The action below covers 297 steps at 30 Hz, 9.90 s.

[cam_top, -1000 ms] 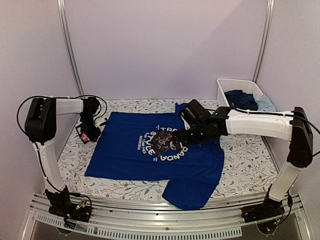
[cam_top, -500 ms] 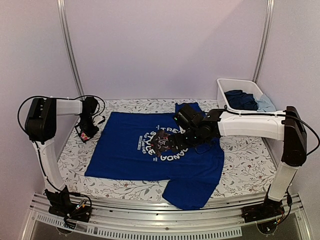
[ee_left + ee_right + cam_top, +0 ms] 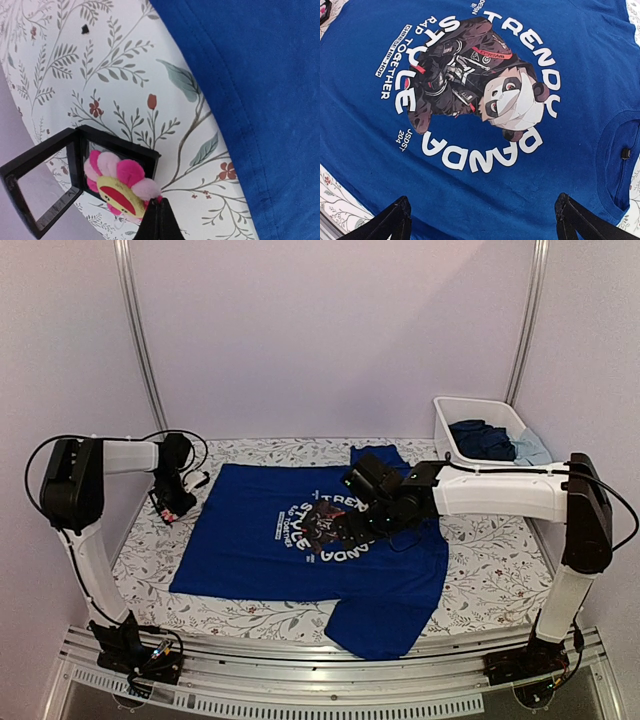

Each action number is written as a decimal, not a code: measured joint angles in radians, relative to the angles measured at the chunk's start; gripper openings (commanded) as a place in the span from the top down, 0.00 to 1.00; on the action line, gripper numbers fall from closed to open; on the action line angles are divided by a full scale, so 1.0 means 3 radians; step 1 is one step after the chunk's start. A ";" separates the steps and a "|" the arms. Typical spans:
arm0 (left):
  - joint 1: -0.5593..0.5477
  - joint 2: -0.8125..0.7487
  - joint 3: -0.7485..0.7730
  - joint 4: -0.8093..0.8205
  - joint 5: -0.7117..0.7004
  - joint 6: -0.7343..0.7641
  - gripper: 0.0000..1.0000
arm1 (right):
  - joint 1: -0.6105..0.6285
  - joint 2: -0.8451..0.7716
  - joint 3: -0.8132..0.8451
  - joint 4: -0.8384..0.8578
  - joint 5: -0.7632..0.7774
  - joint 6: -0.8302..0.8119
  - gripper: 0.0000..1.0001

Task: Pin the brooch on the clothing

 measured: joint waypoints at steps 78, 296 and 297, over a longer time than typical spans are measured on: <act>-0.2902 -0.0858 -0.0052 -0.1765 0.2070 0.0463 0.29 | 0.0102 -0.1132 -0.1536 0.2461 -0.1637 -0.0882 0.70; -0.1887 -0.0782 0.0169 0.0170 0.4348 -0.2729 1.00 | 0.0487 -0.1298 -0.2117 0.3821 -0.0385 -0.3067 0.16; -0.1887 -0.0782 0.0169 0.0170 0.4350 -0.2729 1.00 | 0.0479 -0.1293 -0.2113 0.3819 -0.0385 -0.3067 0.16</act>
